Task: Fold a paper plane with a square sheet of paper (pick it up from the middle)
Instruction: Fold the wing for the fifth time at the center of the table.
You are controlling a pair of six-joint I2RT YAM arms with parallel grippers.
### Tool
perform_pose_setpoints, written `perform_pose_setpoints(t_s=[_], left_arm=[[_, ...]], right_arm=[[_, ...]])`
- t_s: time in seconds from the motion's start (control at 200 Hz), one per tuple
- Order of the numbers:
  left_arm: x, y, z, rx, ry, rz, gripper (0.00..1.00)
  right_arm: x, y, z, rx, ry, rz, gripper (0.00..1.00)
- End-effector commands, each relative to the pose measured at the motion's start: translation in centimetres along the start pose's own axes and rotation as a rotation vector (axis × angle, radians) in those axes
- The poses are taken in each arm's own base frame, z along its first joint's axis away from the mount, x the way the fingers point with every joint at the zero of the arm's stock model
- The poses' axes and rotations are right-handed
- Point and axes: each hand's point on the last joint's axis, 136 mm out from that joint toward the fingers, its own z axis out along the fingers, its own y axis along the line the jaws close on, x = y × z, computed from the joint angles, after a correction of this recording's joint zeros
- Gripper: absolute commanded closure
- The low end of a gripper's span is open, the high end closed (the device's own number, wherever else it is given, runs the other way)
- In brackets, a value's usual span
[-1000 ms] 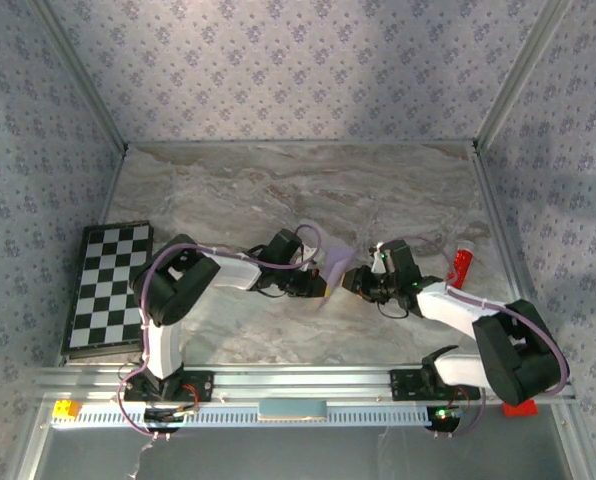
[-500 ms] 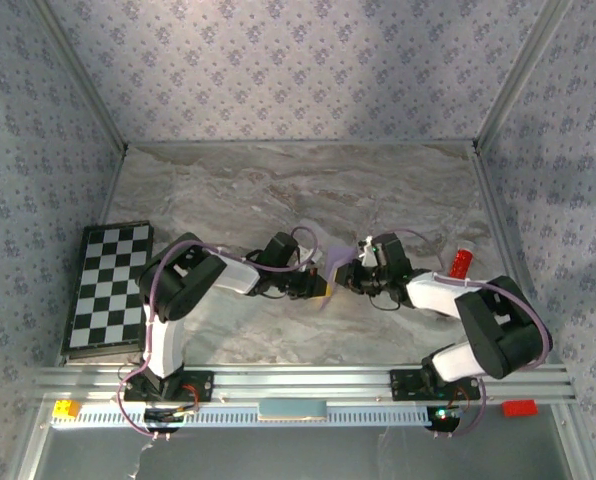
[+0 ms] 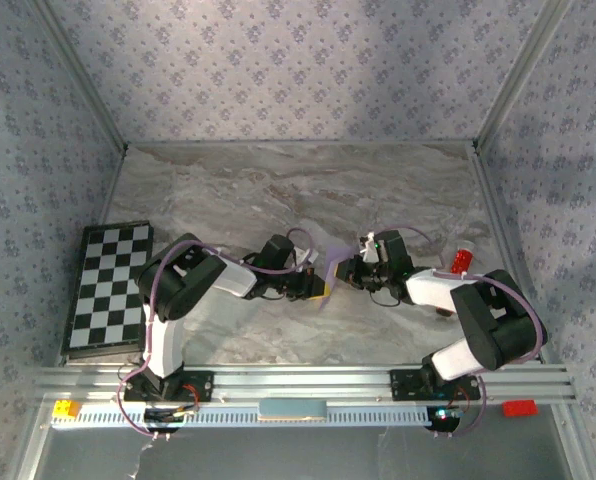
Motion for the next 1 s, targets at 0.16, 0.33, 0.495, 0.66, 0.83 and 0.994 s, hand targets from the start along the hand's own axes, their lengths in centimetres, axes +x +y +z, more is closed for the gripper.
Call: perform_pose_setpoints(t_s=[0.16, 0.33, 0.495, 0.66, 0.83, 0.994], left_arm=[[0.3, 1.9, -0.1, -0.018, -0.021, -0.068, 1.0], [0.3, 2.5, -0.5, -0.033, -0.044, -0.095, 1.0], [0.2, 2.7, -0.7, -0.032, -0.055, -0.108, 1.0], [0.1, 2.9, -1.0, -0.034, -0.076, -0.126, 1.0], [0.1, 2.8, -1.1, -0.023, -0.084, -0.129, 1.0], [0.3, 2.5, -1.1, -0.02, -0.059, -0.089, 1.0]], right_arm=[[-1.1, 1.1, 0.3, -0.051, 0.007, -0.007, 0.87], [-1.3, 1.1, 0.3, -0.059, 0.007, -0.002, 0.87], [-1.3, 0.9, 0.3, -0.051, 0.009, 0.004, 0.87], [-1.1, 1.3, 0.6, -0.067, 0.027, -0.002, 0.88], [-1.0, 1.2, 0.8, -0.073, 0.04, 0.0, 0.88], [-1.4, 0.6, 0.3, -0.043, 0.006, 0.016, 0.9]])
